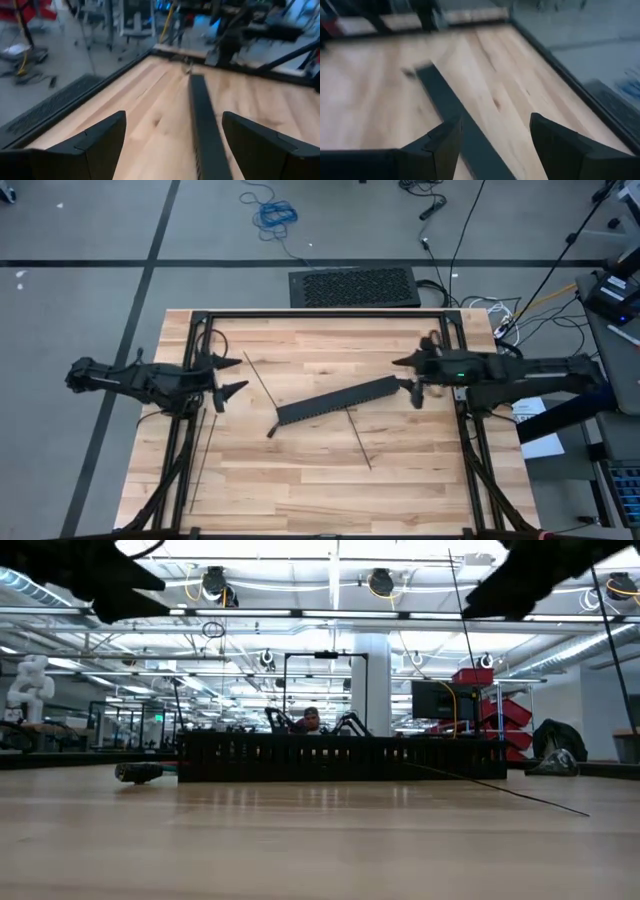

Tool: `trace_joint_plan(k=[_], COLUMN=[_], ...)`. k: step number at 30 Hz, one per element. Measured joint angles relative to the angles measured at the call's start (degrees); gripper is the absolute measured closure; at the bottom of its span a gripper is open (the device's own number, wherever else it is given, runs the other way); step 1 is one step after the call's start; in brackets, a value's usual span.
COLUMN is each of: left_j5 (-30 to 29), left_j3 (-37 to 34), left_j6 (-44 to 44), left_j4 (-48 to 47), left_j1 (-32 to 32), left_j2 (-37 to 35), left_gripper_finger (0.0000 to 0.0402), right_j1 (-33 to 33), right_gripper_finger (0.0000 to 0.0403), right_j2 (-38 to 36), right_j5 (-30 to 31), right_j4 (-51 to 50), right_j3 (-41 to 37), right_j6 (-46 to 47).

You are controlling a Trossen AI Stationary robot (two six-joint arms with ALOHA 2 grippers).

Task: Ziptie cables
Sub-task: Return to Home Position

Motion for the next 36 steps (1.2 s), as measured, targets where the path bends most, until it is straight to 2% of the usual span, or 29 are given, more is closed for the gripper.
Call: trace_joint_plan(k=[3, 7, 12, 16, 22, 27, 30, 36], left_j5=[0.16, 0.64, 2.71, 2.97, 2.94, 2.55, 1.71, 1.46], left_j3=[-4.17, -10.93, -18.00, -21.48, -22.76, -22.76, -22.76, -22.76], left_j6=[1.98, 1.72, 1.69, 1.88, 1.38, 2.06, 2.92, 0.76], left_j4=[7.33, 14.23, 25.66, 30.84, 32.23, 29.55, 29.37, 28.72], left_j1=[-0.55, -0.68, -0.68, -0.68, -0.69, -0.70, -0.70, -0.70], left_j2=[-1.06, -1.03, -1.69, -3.27, -5.05, -5.10, -5.10, -5.12], left_gripper_finger=[0.0075, 0.0075, 0.0075, 0.0075, 0.0075, 0.0075, 0.0075, 0.0075], right_j1=[1.28, 3.11, 4.12, 4.14, 4.19, 4.30, 4.30, 4.28], right_gripper_finger=[0.0179, 0.0179, 0.0179, 0.0179, 0.0179, 0.0179, 0.0179, 0.0179], right_j2=[-8.62, -15.94, -20.39, -21.06, -21.06, -21.10, -21.10, -21.08], right_j5=[-0.73, -0.69, -0.73, -1.76, -2.27, -2.39, -5.09, -1.73], right_j4=[4.96, 8.92, 23.13, 32.86, 38.65, 42.35, 46.89, 49.12], right_j3=[-6.45, -13.51, -24.31, -30.59, -35.64, -35.76, -35.74, -35.67], right_j6=[2.01, 3.67, 3.08, 3.00, 1.72, 0.09, -2.37, -2.08])
